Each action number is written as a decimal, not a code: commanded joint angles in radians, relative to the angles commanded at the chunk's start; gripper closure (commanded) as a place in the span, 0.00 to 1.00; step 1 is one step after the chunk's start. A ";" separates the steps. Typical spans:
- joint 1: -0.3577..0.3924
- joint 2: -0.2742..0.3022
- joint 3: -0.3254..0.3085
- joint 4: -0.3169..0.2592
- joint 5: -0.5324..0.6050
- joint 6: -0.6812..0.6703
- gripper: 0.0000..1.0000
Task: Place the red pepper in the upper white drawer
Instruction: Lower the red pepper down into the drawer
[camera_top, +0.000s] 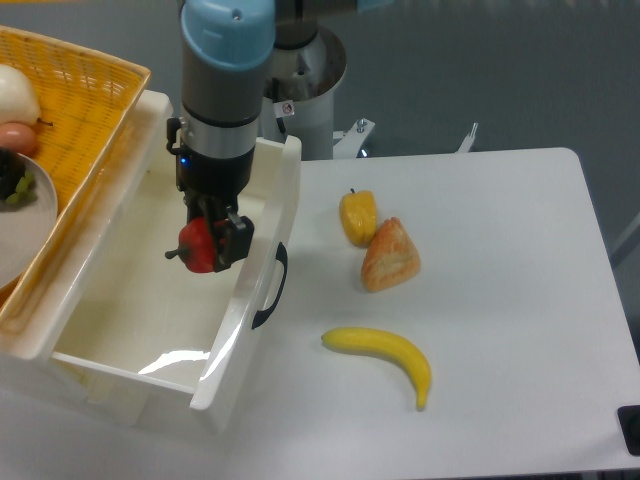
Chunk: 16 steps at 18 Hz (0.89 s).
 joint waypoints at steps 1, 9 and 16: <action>-0.009 -0.011 -0.002 0.000 0.006 0.000 0.86; -0.031 -0.068 -0.012 0.000 0.041 0.081 0.86; -0.032 -0.091 -0.020 0.002 0.041 0.089 0.85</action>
